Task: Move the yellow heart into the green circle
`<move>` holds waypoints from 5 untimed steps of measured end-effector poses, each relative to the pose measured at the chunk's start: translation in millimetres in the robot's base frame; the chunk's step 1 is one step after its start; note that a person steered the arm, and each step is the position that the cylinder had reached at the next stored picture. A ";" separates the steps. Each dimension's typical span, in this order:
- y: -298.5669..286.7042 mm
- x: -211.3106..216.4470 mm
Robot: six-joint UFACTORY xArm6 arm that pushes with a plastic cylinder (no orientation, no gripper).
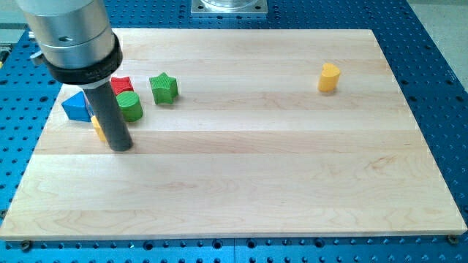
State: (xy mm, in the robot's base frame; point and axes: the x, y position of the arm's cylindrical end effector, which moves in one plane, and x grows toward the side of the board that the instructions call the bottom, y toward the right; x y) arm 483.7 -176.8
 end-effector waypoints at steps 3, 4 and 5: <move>156.4 11.8; 311.2 10.1; 444.0 -39.6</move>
State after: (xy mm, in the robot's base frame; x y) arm 444.1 267.3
